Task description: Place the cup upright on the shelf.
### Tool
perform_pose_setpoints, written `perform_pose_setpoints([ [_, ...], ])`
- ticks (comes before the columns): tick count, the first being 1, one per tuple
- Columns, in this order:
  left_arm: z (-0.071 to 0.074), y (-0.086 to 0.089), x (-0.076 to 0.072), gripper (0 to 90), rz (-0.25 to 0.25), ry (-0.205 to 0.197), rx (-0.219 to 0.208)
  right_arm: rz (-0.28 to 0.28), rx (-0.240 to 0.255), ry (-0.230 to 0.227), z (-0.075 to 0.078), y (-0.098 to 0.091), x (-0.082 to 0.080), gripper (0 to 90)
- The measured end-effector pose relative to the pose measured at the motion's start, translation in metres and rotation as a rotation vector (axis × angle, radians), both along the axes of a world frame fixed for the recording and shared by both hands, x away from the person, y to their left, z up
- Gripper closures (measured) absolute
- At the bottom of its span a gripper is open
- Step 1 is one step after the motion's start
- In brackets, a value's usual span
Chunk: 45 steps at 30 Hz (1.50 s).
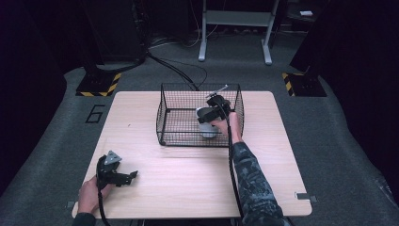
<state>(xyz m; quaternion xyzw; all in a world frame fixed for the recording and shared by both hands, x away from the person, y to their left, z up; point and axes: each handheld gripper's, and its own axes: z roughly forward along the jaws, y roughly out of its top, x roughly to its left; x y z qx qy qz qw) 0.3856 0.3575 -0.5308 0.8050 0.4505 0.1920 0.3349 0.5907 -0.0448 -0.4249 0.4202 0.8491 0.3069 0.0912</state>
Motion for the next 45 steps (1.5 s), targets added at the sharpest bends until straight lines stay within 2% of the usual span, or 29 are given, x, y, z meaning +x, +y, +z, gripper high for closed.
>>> perform_pose_setpoints([
  [6, 0.000, 0.000, 0.000, 0.4, 0.005, -0.002, -0.006, -0.014, 0.001, 0.022, 0.000, -0.003, -0.002, 5.6],
  [13, 0.000, 0.000, 0.000, 0.3, 0.000, 0.000, 0.000, -0.004, -0.011, 0.029, 0.000, -0.005, -0.006, 3.3],
  [15, 0.000, 0.000, 0.000, 0.3, 0.000, 0.000, 0.000, -0.011, 0.007, 0.037, 0.002, -0.005, -0.008, 2.1],
  [20, 0.000, -0.001, 0.000, 0.3, 0.007, -0.003, -0.008, -0.009, 0.012, 0.026, 0.007, -0.006, -0.013, 0.0],
  [22, 0.000, -0.001, 0.000, 0.3, 0.007, -0.003, -0.008, -0.016, 0.026, 0.016, 0.010, -0.008, -0.016, 0.0],
  [23, 0.000, 0.000, 0.000, 0.3, 0.005, -0.003, -0.006, -0.004, 0.041, -0.013, 0.014, -0.011, -0.018, 0.0],
  [24, 0.000, 0.000, 0.000, 0.3, 0.005, -0.003, -0.006, -0.004, 0.041, -0.013, 0.014, -0.011, -0.018, 0.0],
  [25, 0.000, 0.000, 0.000, 0.3, 0.005, -0.003, -0.005, -0.003, 0.058, -0.039, 0.018, -0.014, -0.022, 0.0],
  [28, 0.000, 0.000, 0.000, 0.3, 0.004, -0.004, -0.005, 0.002, 0.076, -0.061, 0.024, -0.018, -0.026, 0.0],
  [29, 0.000, 0.000, 0.000, 0.3, 0.005, -0.003, -0.005, 0.007, 0.092, -0.085, 0.030, -0.022, -0.032, 0.0],
  [32, 0.000, 0.000, 0.000, 0.3, 0.005, -0.004, -0.005, 0.009, 0.099, -0.101, 0.036, -0.024, -0.038, 0.0],
  [34, 0.000, 0.000, 0.000, 0.3, 0.004, -0.004, -0.005, 0.021, 0.101, -0.138, 0.044, -0.028, -0.047, 0.0],
  [35, 0.000, 0.000, 0.000, 0.3, 0.004, -0.004, -0.005, 0.012, 0.109, -0.133, 0.046, -0.028, -0.050, 0.0],
  [39, 0.000, 0.000, 0.000, 0.3, 0.006, -0.002, -0.006, 0.042, 0.112, -0.192, 0.059, -0.035, -0.072, 0.0],
  [40, 0.000, 0.000, 0.000, 0.3, 0.005, -0.003, -0.006, 0.042, 0.112, -0.192, 0.059, -0.035, -0.072, 0.0],
  [41, 0.000, 0.000, 0.000, 0.3, 0.005, -0.002, -0.006, 0.047, 0.108, -0.203, 0.063, -0.038, -0.081, 0.0],
  [42, 0.000, 0.000, 0.000, 0.3, 0.005, -0.002, -0.006, 0.047, 0.108, -0.203, 0.063, -0.038, -0.081, 0.0],
  [45, 0.000, 0.000, 0.000, 0.3, 0.005, -0.003, -0.005, 0.054, 0.113, -0.229, 0.067, -0.045, -0.097, 0.0],
])
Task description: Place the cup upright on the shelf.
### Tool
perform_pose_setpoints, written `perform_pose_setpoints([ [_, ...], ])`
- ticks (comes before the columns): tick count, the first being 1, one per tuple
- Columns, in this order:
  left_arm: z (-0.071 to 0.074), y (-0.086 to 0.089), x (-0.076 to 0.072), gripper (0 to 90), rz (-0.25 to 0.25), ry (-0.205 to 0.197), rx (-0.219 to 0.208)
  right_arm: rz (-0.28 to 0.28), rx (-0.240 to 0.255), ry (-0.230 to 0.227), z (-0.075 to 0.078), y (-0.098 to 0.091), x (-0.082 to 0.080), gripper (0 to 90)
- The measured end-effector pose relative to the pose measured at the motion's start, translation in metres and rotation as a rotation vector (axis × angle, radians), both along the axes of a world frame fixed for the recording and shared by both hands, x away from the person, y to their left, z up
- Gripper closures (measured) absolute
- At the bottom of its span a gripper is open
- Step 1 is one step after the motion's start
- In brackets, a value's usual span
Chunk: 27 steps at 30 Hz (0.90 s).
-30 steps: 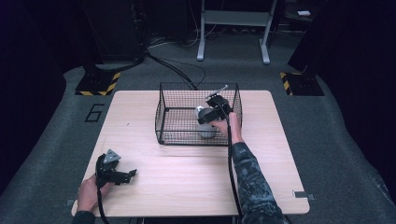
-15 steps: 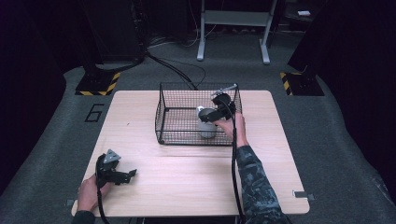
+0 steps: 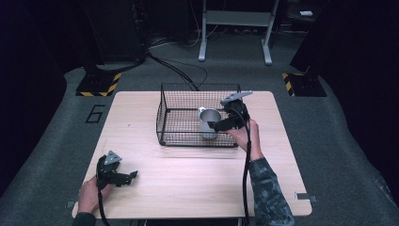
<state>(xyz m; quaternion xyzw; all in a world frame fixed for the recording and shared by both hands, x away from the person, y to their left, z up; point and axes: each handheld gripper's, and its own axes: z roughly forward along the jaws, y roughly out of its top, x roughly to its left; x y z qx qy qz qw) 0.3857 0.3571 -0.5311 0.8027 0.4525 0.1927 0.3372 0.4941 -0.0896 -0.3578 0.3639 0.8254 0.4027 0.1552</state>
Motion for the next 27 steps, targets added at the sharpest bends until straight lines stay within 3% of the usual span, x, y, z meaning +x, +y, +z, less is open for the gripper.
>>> perform_pose_setpoints([
  [10, 0.000, 0.000, 0.000, 0.3, 0.001, 0.001, -0.001, -0.040, -0.010, -0.028, -0.012, -0.022, -0.030, 0.0],
  [18, 0.000, 0.000, 0.000, 0.3, 0.001, 0.000, -0.001, -0.088, -0.016, -0.011, -0.038, -0.048, -0.053, 0.0],
  [27, 0.000, 0.000, 0.000, 0.3, -0.005, 0.003, 0.005, -0.172, -0.038, 0.013, -0.078, -0.081, -0.078, 0.0],
])
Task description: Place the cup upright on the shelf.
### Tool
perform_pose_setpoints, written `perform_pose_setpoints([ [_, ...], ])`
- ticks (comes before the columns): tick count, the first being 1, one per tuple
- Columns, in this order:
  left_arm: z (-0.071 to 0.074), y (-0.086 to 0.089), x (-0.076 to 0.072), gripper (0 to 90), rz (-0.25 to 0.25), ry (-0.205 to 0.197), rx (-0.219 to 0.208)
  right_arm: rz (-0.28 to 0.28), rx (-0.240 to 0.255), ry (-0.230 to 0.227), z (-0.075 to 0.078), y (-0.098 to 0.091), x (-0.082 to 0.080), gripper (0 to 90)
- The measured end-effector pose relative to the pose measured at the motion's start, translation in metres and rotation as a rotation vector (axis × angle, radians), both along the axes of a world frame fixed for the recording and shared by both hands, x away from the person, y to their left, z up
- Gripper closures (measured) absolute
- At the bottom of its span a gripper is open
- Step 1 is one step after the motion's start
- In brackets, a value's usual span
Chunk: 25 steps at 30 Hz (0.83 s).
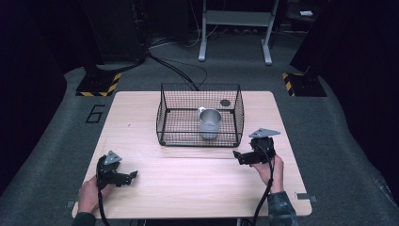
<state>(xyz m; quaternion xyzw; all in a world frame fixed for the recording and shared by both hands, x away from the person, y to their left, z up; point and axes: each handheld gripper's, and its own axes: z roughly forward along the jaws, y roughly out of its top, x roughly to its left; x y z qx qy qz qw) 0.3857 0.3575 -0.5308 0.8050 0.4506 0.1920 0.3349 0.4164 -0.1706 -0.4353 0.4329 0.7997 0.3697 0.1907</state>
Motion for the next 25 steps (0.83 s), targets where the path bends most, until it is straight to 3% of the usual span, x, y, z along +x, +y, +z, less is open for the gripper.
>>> perform_pose_setpoints([
  [1, 0.000, 0.000, 0.000, 0.3, 0.000, 0.000, 0.000, -0.033, -0.006, 0.000, -0.009, -0.009, -0.006, 0.0],
  [5, 0.000, 0.000, 0.000, 0.3, 0.000, -0.001, 0.000, -0.080, -0.015, 0.010, -0.021, -0.022, -0.013, 0.0],
  [6, 0.000, 0.000, 0.000, 0.3, 0.000, 0.000, 0.000, -0.120, -0.022, 0.021, -0.032, -0.033, -0.020, 0.0],
  [10, 0.000, 0.000, 0.000, 0.3, 0.000, 0.000, 0.000, -0.160, -0.018, 0.050, -0.047, -0.047, -0.027, 0.0],
  [14, 0.000, 0.000, 0.000, 0.3, -0.002, -0.002, 0.001, -0.246, -0.018, 0.075, -0.073, -0.069, -0.039, 0.0],
  [21, 0.000, 0.000, 0.000, 0.2, -0.002, -0.002, 0.001, -0.304, -0.056, 0.073, -0.091, -0.083, -0.046, 0.0],
  [25, 0.000, 0.000, 0.001, 0.2, 0.002, -0.005, -0.006, -0.314, -0.035, 0.046, -0.095, -0.091, -0.046, 0.0],
])
